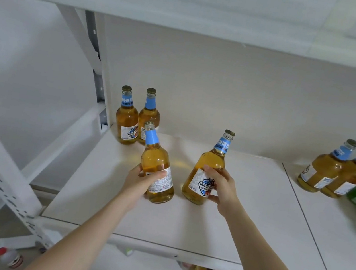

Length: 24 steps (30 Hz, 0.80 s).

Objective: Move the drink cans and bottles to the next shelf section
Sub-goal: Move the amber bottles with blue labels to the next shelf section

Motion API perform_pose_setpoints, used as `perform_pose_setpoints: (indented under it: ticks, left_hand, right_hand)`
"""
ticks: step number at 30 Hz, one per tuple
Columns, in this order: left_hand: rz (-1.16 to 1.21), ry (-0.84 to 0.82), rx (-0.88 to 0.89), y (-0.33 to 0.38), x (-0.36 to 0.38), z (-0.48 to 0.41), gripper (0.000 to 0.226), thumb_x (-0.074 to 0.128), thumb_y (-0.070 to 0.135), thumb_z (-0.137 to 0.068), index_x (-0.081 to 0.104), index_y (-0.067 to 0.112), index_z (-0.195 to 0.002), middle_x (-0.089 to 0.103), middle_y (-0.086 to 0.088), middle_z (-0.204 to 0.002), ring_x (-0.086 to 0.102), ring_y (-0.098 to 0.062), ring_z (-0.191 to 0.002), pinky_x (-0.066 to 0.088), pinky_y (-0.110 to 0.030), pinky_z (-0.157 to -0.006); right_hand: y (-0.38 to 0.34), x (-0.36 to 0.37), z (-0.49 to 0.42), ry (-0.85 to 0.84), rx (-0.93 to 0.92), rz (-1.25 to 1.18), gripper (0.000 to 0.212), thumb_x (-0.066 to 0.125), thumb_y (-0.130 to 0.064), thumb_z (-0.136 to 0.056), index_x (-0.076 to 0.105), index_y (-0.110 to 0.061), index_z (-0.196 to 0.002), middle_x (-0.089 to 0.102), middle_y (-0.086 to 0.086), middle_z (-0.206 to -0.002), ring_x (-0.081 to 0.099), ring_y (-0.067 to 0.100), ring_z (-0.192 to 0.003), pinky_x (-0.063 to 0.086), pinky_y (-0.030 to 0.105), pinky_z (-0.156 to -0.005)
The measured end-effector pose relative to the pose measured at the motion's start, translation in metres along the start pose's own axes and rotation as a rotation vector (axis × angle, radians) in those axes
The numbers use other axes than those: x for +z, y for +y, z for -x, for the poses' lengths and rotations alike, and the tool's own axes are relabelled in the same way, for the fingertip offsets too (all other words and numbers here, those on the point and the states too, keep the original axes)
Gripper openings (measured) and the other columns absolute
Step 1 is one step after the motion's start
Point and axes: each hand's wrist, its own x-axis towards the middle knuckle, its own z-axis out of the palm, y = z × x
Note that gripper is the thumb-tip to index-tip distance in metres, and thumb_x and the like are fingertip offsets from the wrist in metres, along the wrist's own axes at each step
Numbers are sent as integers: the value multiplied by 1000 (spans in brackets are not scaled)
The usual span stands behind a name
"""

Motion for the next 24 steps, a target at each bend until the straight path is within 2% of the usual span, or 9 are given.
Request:
perform_pose_setpoints:
  ticks: [3,7,14,19,24]
  left_hand:
    - [4,-4,2,1,-16,18,35,86,32,-71,68,29,-100,77,7,-92,74,-11,-82,58,-31,-59]
    - [14,-16,4,2,-37,45,30,83,30,-76,66,28,-101,75,4,-98,72,-15,-90,57,-32,-67]
    - [-13,-44,16,-3,-64,82,28,81,31,-77,64,30,-100,73,6,-99,69,-12,-90,55,-30,-68]
    - [-49,-61,27,-8,-63,100,26,81,35,-76,66,32,-97,75,14,-82,72,-2,-71,54,-20,-52]
    - [-81,-111,50,-8,-46,115,29,82,38,-74,67,33,-98,75,19,-82,72,0,-72,54,-19,-53]
  right_hand:
    - [3,4,20,2,-11,-20,42,77,-32,-81,63,-19,-119,74,5,-105,69,22,-97,53,36,-69]
    - [11,12,50,-4,-14,-38,42,76,-34,-82,63,-20,-119,73,6,-109,69,24,-100,54,38,-73]
    - [34,16,92,9,-2,-49,42,76,-35,-82,62,-21,-119,73,5,-108,68,24,-101,55,41,-78]
    - [43,5,113,19,-5,-39,37,76,-36,-81,66,-20,-113,74,4,-102,69,23,-98,54,40,-77]
    - [41,-17,127,52,-22,-56,38,77,-37,-80,65,-22,-113,75,3,-103,69,23,-98,53,40,-78]
